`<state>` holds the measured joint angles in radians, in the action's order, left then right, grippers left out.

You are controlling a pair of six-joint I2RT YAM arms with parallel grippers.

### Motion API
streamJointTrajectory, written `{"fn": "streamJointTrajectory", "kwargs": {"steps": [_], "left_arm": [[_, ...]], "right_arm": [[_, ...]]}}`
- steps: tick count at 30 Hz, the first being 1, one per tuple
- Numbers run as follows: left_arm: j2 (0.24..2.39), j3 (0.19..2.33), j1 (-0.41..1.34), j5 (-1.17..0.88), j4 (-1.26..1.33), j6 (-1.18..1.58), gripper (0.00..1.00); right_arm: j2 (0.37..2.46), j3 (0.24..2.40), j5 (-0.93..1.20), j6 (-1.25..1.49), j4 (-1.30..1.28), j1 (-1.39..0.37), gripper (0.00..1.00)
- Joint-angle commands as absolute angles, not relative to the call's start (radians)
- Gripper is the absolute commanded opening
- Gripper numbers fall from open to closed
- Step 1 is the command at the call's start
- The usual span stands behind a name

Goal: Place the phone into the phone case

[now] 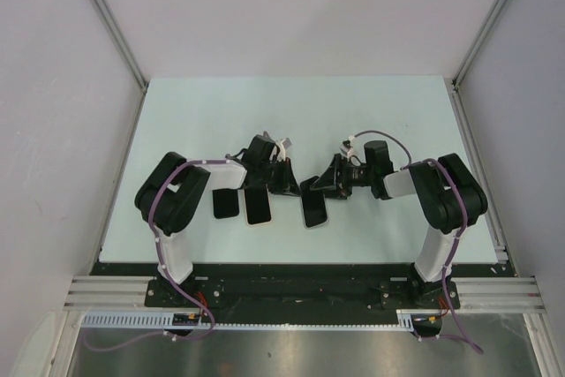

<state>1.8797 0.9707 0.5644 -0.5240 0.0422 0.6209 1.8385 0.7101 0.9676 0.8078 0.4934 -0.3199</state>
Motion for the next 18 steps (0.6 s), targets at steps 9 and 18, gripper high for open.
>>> {"fn": "streamJointTrajectory", "kwargs": {"steps": [9, 18], "left_arm": [[1.882, 0.973, 0.581, -0.591, 0.101, 0.641, 0.15], [1.881, 0.979, 0.580, -0.591, 0.101, 0.641, 0.17]], "right_arm": [[1.841, 0.706, 1.020, 0.804, 0.554, -0.311, 0.52], [1.833, 0.706, 0.988, 0.758, 0.496, -0.310, 0.20]]}}
